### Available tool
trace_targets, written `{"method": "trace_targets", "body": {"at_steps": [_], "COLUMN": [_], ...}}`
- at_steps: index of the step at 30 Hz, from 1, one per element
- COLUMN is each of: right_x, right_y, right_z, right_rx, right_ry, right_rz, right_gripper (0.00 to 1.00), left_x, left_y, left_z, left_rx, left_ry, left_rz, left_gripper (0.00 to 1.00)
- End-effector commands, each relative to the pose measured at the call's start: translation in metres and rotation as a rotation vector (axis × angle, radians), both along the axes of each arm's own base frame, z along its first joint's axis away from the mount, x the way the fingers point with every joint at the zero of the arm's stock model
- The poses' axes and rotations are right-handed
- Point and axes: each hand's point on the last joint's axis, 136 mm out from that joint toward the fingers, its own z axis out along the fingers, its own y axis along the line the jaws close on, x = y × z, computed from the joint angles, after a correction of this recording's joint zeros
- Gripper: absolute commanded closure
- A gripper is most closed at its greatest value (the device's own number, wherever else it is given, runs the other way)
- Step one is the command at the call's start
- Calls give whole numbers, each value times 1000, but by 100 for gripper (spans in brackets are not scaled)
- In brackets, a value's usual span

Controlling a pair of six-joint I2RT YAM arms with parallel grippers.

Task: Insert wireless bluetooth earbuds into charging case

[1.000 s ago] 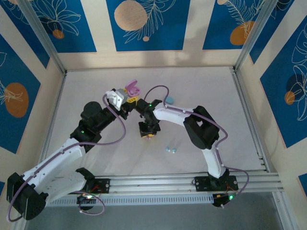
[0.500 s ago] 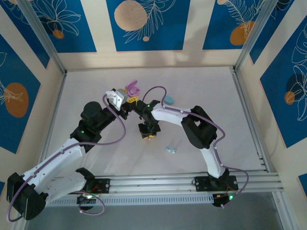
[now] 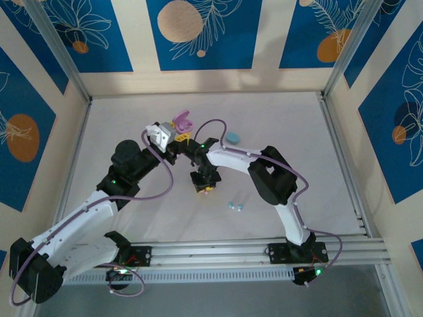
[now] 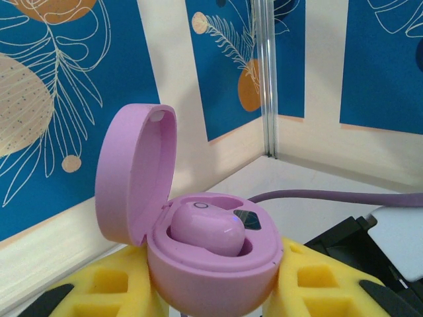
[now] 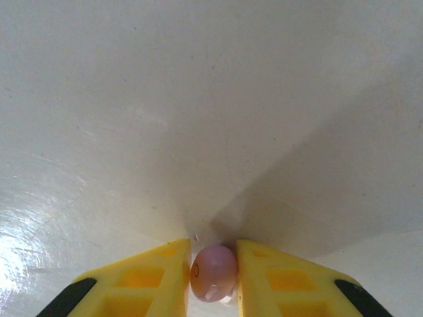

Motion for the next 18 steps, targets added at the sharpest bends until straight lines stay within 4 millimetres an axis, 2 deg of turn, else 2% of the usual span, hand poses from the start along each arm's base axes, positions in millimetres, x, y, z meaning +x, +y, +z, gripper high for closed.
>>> {"method": "trace_targets", "body": {"at_steps": [1, 4, 6, 7, 10, 14, 18], "right_x": [-4, 0, 3, 2, 3, 3, 1], "right_y": [3, 2, 2, 5, 5, -16, -47], "right_z": [2, 22, 43, 52, 99, 159, 205], "right_rx": [10, 72, 179, 256, 536, 827, 977], "right_ry": [9, -13, -18, -3, 35, 87, 61], "right_rz": [5, -18, -45, -56, -97, -117, -122], "right_gripper": [77, 79, 79, 80, 79, 79, 79], "left_x": [-6, -5, -4, -4, -2, -4, -2], "left_y": [1, 1, 1, 0, -5, -21, -36], "left_z": [24, 24, 22, 21, 17, 9, 2], "left_rx": [-51, -49, -45, -43, -37, -24, -27], "left_ry": [-55, -51, -48, -46, -37, -37, -22], "left_rz": [-10, -9, -8, -9, -24, -112, -180], "left_gripper": [76, 76, 76, 76, 76, 76, 76]}}
